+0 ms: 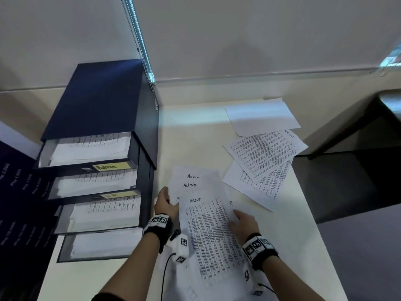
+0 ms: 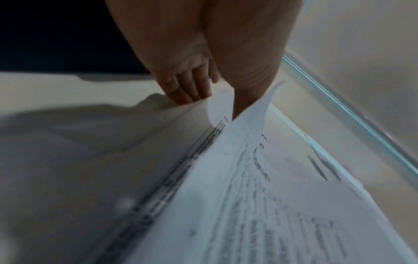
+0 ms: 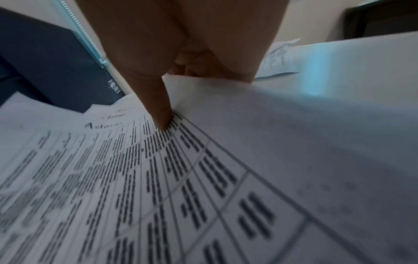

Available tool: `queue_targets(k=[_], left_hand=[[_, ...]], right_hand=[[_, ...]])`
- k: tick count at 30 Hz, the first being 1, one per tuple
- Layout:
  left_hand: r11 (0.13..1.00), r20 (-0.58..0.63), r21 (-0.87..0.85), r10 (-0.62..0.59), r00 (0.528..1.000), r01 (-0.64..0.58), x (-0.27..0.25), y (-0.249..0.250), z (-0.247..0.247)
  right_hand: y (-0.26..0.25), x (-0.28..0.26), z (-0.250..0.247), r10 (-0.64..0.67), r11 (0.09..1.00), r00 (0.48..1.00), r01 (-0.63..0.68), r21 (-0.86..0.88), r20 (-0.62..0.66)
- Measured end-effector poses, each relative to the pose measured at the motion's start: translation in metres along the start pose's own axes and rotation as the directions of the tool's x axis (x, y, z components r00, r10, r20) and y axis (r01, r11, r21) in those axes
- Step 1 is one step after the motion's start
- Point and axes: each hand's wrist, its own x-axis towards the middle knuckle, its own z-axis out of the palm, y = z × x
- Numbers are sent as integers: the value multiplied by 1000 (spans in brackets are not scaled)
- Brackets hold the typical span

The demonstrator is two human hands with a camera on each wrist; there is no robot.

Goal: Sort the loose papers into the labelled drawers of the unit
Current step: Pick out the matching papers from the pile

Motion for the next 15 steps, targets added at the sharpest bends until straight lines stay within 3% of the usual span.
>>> queue_targets(k=[7,11,13,15], left_hand=[[977,-67,-63,200,978,-204,-9,21,-10],[944,-171,23,329,929,-330,-11,43,-26],[937,-101,-6,348,932,-350,-9,48,-29],[971,41,-14,240,970,-239,-6,47,-28]], right_hand=[[-14,7,-11,-103,974,966,147,174,-236],[-31,13,-26,-165,927,928,261,269,-334],[-39,14,-30,-181,925,924,276,260,-335],[-44,13,-30,-176,929,945,252,271,-275]])
